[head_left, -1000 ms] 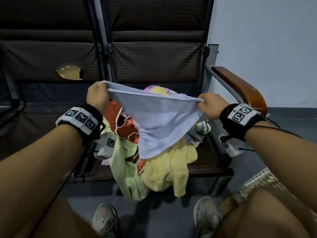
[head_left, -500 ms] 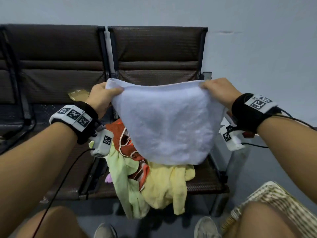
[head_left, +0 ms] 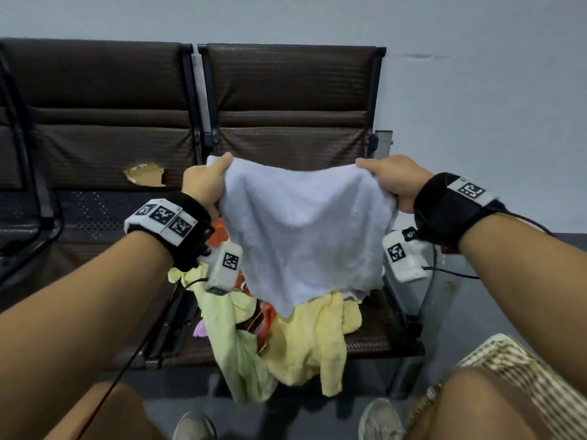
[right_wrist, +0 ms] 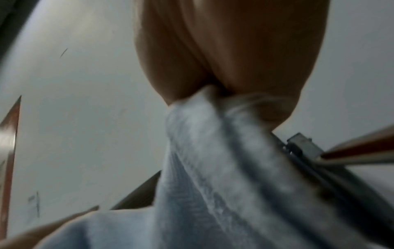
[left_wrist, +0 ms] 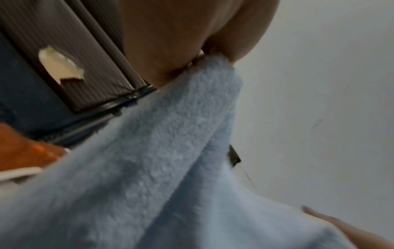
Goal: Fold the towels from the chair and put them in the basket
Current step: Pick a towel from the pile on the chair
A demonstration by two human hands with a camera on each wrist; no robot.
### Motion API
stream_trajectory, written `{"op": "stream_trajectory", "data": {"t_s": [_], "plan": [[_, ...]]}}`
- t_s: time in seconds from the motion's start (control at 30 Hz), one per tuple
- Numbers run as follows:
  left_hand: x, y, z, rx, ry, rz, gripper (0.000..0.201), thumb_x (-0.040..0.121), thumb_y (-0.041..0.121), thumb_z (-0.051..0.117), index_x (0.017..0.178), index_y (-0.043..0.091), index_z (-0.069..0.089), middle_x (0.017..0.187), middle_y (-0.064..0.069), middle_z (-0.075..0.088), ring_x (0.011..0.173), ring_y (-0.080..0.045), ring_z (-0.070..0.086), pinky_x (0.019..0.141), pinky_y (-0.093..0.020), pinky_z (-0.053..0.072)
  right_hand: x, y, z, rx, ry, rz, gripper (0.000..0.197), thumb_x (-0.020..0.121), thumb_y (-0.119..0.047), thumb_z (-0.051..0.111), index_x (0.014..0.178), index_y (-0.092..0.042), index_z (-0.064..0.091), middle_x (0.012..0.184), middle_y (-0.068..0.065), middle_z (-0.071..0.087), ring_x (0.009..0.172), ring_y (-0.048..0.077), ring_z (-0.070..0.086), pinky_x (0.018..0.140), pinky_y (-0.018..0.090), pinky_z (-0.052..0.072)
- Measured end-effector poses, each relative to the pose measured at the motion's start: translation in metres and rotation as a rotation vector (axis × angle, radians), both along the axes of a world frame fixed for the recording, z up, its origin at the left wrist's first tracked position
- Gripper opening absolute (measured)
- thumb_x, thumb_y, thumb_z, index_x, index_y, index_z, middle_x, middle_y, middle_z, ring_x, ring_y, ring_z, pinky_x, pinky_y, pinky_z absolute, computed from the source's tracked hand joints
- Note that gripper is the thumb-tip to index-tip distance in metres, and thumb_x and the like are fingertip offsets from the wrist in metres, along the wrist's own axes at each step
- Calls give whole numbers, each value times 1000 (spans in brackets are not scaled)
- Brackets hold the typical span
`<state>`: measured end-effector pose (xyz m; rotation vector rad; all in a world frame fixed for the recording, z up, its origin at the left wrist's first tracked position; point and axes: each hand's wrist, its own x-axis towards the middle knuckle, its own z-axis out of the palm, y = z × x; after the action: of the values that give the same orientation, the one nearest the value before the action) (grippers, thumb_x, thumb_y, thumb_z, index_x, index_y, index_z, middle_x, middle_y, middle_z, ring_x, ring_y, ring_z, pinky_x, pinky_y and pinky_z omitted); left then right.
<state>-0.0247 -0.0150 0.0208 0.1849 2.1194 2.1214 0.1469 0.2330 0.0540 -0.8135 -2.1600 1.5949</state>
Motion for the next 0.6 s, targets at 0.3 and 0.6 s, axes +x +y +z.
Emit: {"op": "stream_trajectory", "data": {"t_s": [0.3, 0.6], "plan": [[87, 58, 12, 59, 167, -423, 23, 95, 14, 63, 83, -6, 66, 65, -7, 57, 53, -11, 55, 50, -22, 50, -20, -61, 8, -278, 72, 204, 32, 99, -24, 55, 116, 2, 63, 107, 18, 67, 94, 30, 68, 85, 40, 57], [73, 38, 14, 15, 79, -310, 32, 85, 6, 50, 112, 3, 66, 87, -13, 62, 66, -20, 56, 64, -27, 44, -5, -55, 8, -95, 18, 276, 29, 81, 3, 46, 58, -14, 48, 66, 6, 42, 63, 17, 43, 52, 26, 36]]}}
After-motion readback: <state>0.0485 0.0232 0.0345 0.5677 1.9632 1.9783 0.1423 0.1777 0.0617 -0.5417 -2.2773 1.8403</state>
